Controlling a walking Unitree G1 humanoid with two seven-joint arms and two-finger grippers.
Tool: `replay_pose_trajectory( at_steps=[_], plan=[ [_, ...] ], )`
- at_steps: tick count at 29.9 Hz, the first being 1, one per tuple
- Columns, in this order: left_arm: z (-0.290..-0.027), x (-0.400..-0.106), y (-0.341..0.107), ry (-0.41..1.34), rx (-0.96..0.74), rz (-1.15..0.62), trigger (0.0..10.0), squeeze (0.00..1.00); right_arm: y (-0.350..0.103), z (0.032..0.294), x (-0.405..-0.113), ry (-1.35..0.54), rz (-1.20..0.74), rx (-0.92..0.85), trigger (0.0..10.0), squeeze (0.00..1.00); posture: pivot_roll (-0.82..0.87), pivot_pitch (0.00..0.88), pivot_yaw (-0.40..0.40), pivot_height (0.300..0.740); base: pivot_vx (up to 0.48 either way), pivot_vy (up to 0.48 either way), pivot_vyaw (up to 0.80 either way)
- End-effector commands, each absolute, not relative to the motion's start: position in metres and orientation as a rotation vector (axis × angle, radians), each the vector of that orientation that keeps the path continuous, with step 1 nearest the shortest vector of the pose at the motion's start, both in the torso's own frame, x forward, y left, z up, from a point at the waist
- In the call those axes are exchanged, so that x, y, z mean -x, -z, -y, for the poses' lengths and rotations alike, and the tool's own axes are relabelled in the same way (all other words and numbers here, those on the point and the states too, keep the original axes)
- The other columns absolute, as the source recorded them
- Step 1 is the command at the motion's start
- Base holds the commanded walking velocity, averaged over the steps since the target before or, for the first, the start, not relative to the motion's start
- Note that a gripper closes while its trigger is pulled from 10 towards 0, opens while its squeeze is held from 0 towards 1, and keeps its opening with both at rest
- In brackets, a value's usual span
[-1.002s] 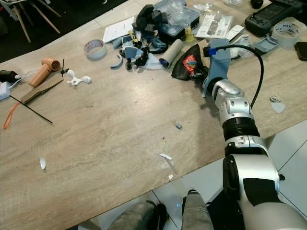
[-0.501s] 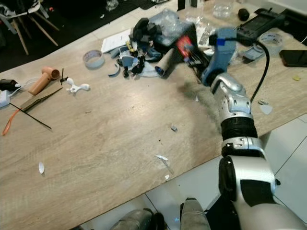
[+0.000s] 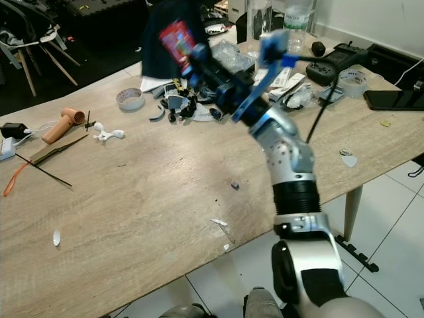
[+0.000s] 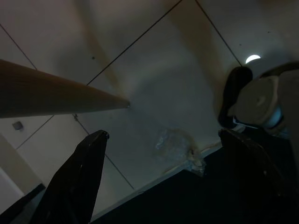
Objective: Picking trash to rubbish bin
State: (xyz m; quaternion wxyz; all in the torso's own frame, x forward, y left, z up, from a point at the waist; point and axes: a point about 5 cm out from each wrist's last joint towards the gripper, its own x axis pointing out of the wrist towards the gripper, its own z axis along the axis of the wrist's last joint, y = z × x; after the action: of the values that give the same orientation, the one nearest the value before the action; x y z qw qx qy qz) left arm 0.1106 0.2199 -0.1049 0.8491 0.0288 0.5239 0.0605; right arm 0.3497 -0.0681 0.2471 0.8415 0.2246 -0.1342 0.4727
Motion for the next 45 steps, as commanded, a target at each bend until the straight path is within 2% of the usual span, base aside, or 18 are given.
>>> replay_pose_trajectory(
  at_steps=[1, 7, 19, 45],
  plan=[
    [-0.218, -0.101, 0.108, -0.158, -0.032, -1.139, 10.0, 0.00, -0.237, 0.050, -0.344, -1.042, 0.216, -0.461, 10.0, 0.00, -0.03, 0.050, 0.053, 0.740, 0.000, 0.000, 0.00],
    [-0.215, -0.097, 0.110, -0.175, -0.013, -1.153, 10.0, 0.00, -0.230, 0.039, -0.339, -1.081, 0.176, -0.451, 10.0, 0.00, -0.01, 0.046, 0.044, 0.740, 0.000, 0.000, 0.00],
    [-0.215, -0.092, 0.111, -0.180, -0.017, -1.170, 10.0, 0.00, -0.229, 0.037, -0.340, -1.073, 0.168, -0.432, 10.0, 0.00, 0.00, 0.043, 0.043, 0.740, 0.000, 0.000, 0.00],
    [-0.217, -0.089, 0.112, -0.169, -0.027, -1.182, 10.0, 0.00, -0.227, 0.039, -0.338, -1.057, 0.171, -0.412, 10.0, 0.00, -0.01, 0.050, 0.054, 0.740, -0.275, 0.000, 0.00]
  ],
)
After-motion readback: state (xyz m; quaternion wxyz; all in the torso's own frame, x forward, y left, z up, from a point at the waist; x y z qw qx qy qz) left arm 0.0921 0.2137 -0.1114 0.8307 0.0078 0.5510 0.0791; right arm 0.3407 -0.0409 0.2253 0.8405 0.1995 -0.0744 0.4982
